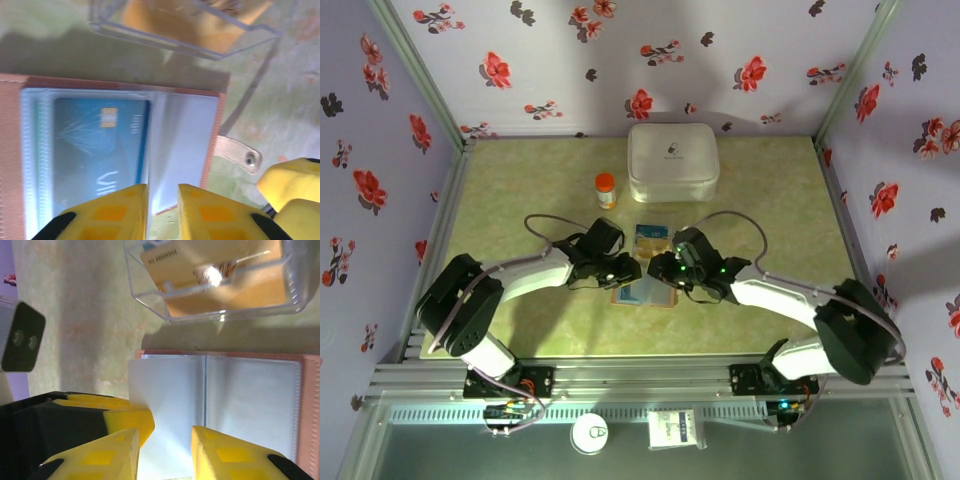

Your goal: Take the credit cards out of the card holder

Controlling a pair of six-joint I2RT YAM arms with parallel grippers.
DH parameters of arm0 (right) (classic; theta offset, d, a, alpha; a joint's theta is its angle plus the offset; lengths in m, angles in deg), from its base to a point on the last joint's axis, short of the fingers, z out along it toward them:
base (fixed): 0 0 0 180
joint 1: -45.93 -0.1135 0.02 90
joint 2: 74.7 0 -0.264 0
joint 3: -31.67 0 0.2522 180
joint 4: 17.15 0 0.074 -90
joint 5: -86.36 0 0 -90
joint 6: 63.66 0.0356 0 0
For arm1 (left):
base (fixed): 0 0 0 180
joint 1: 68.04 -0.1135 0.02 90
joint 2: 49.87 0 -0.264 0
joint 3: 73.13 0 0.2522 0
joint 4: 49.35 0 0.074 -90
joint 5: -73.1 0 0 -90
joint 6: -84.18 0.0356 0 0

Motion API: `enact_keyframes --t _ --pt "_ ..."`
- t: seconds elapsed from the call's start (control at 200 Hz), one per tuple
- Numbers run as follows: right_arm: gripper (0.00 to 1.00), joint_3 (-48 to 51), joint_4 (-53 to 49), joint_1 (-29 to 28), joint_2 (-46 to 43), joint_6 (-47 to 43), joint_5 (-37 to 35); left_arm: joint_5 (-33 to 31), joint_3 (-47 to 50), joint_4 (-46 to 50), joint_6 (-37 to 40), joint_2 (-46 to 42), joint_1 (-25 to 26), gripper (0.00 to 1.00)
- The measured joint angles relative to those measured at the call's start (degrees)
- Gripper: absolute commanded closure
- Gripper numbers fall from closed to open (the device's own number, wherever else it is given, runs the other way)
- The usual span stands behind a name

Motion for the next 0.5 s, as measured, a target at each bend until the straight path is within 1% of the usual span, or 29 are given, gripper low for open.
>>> enact_keyframes --t 0.225,0.5 --pt "0.65 -0.74 -9.03 2.12 -7.39 -2.89 -4.48 1.22 -5.99 0.15 0.07 4.59 2.56 0.66" --pt "0.63 -0.74 -14.25 3.02 -9.99 -4.5 -6.62 2.73 -10.47 0.85 0.24 10.95 4.5 0.6"
